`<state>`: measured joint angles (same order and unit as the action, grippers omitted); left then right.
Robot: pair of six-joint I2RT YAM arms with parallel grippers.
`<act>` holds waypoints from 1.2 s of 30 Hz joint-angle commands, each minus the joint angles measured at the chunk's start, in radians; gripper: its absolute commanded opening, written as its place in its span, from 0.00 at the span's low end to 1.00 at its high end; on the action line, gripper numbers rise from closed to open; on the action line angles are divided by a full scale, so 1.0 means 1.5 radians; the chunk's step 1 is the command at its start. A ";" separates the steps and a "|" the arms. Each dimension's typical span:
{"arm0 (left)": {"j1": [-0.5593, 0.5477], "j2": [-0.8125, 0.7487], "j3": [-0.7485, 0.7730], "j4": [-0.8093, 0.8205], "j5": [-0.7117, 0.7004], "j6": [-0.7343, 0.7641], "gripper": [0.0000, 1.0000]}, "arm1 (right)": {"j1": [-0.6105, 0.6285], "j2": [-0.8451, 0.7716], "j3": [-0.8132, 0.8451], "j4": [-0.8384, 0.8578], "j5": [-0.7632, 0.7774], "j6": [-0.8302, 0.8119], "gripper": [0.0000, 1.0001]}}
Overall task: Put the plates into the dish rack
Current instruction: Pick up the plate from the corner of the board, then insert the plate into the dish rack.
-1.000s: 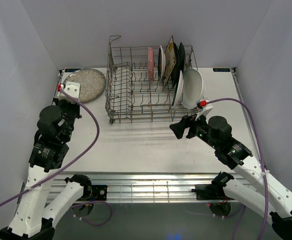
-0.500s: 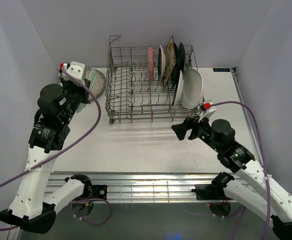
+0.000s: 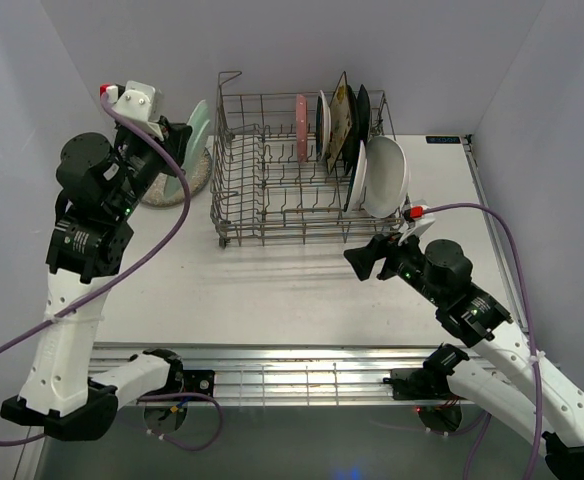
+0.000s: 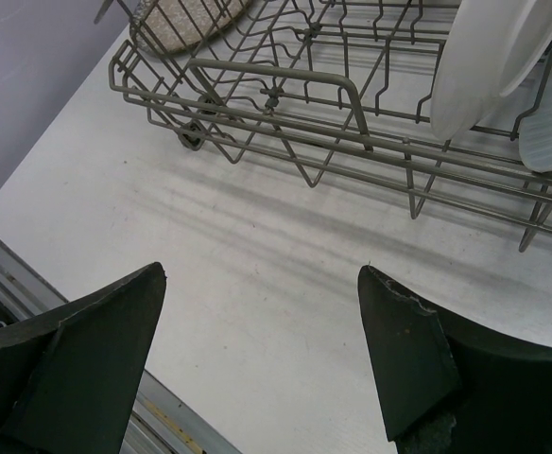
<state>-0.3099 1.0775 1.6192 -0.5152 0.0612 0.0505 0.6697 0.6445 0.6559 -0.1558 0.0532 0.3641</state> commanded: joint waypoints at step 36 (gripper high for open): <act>-0.310 0.345 0.282 0.209 -0.263 -0.109 0.00 | 0.002 -0.073 -0.016 0.003 0.047 0.014 0.89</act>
<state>-0.7753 1.6157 1.9625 -0.3626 -0.2905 -0.0673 0.6697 0.5545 0.6384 -0.1688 0.1040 0.3828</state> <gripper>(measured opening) 0.146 0.886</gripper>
